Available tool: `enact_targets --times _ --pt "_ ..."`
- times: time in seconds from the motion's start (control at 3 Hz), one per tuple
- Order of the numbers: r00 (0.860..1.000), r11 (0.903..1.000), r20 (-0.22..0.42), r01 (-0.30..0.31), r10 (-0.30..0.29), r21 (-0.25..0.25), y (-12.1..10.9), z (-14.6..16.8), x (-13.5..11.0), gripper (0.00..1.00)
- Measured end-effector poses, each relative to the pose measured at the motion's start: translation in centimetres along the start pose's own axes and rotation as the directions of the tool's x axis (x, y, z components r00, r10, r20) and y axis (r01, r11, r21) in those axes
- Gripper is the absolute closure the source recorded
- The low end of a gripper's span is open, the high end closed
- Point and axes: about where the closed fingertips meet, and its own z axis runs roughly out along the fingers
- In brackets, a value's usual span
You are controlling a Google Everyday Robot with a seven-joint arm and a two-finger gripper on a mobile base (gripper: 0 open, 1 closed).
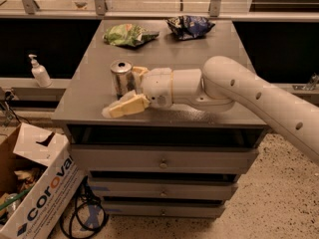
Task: Pick redbull can
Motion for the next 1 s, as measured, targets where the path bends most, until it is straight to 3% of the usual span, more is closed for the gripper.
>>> enact_targets --times 0.67,1.0 --pt "0.999 0.9999 0.032 -0.001 0.001 -0.012 -0.1 1.4 -0.3 0.64" --pt "0.999 1.0000 0.053 -0.004 0.003 0.006 -1.2 0.7 -2.3 0.87"
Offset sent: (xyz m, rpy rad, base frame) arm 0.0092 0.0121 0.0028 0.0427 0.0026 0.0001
